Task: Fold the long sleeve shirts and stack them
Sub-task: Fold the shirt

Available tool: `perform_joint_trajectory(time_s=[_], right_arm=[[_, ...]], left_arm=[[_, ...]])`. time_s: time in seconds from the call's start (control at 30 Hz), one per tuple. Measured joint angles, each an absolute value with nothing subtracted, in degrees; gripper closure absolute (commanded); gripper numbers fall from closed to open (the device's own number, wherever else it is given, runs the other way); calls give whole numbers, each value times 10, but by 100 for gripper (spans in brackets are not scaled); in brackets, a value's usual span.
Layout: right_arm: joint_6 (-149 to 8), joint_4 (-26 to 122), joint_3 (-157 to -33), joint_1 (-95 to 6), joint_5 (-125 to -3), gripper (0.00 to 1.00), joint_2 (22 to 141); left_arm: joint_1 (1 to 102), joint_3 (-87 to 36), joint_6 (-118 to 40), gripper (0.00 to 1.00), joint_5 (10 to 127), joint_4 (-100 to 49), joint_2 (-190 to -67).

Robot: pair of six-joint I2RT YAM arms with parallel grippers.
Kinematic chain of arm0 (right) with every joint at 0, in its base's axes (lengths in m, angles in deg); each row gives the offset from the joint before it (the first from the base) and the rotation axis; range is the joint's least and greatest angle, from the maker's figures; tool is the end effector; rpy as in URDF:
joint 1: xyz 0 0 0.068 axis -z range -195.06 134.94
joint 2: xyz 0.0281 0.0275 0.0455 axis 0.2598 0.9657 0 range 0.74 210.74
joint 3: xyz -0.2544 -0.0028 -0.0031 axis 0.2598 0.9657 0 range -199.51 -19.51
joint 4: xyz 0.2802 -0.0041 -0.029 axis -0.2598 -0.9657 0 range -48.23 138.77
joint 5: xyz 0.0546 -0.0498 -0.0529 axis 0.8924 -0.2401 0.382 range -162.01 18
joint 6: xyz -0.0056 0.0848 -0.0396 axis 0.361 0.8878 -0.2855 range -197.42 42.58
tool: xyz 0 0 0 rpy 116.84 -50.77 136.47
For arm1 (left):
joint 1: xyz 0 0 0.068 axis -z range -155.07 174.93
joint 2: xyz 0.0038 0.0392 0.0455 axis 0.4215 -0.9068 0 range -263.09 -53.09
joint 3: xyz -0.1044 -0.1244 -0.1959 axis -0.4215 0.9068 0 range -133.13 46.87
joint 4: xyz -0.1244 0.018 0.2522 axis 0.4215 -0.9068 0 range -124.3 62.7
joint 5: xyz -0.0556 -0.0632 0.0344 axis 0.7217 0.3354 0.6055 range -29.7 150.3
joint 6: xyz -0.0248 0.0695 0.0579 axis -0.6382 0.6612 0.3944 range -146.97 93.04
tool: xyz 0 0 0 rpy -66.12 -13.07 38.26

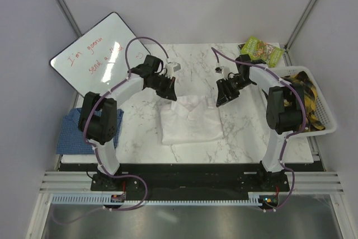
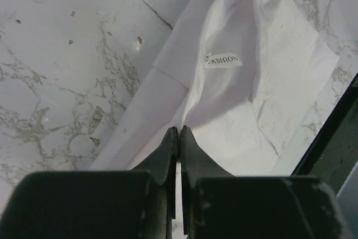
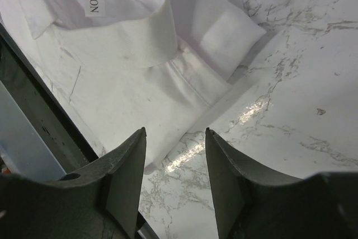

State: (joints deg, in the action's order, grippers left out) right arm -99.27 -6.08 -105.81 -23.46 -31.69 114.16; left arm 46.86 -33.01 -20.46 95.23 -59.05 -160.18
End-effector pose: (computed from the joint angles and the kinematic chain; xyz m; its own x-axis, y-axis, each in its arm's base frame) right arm 0.3890 0.1128 0.1330 -0.8344 -0.4102 -0.3681 -0.5510 0.6340 0.5426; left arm 0.3812 -0.2057 0.1563 -0.7239 0.3916 -0.5679 0.6664 0.6098 -0.4290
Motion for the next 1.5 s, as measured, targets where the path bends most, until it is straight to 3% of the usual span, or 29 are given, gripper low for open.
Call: perform_joint_trajectory(time_s=[0.23, 0.37, 0.43, 0.63, 0.83, 0.97, 1.1, 1.2, 1.37, 1.43, 1.5], right_arm=[[-993, -61, -1050, -235, -314, 48, 1136], [-997, -73, -1024, -235, -302, 54, 1109], [-999, -80, -1009, -236, -289, 56, 1091], [-995, -93, -965, -262, -249, 62, 1032], [-991, -98, -932, -314, -202, 66, 1056], [-993, -97, -922, -324, -195, 66, 1131], [-992, -96, -896, -303, -210, 65, 1180], [-986, -96, -890, -275, -226, 66, 1192], [-961, -96, -883, -250, -241, 68, 1192], [-959, -95, -883, -249, -252, 66, 1187], [-964, -91, -883, -250, -267, 64, 1168]], left_arm=[[461, -322, -211, 98, 911, -562, -1622], [447, -315, -214, 56, 889, -560, -1634], [440, -311, -218, 50, 889, -558, -1632], [425, -249, -258, 49, 926, -557, -1522], [436, -144, -378, 49, 1076, -516, -1396], [449, -38, -448, 48, 1104, -479, -1434], [436, -13, -474, 47, 1081, -487, -1511], [416, -2, -484, 39, 1054, -491, -1523], [403, 25, -498, 34, 1046, -489, -1489], [397, 46, -498, 28, 1044, -494, -1446], [391, 51, -497, 15, 1045, -507, -1392]])
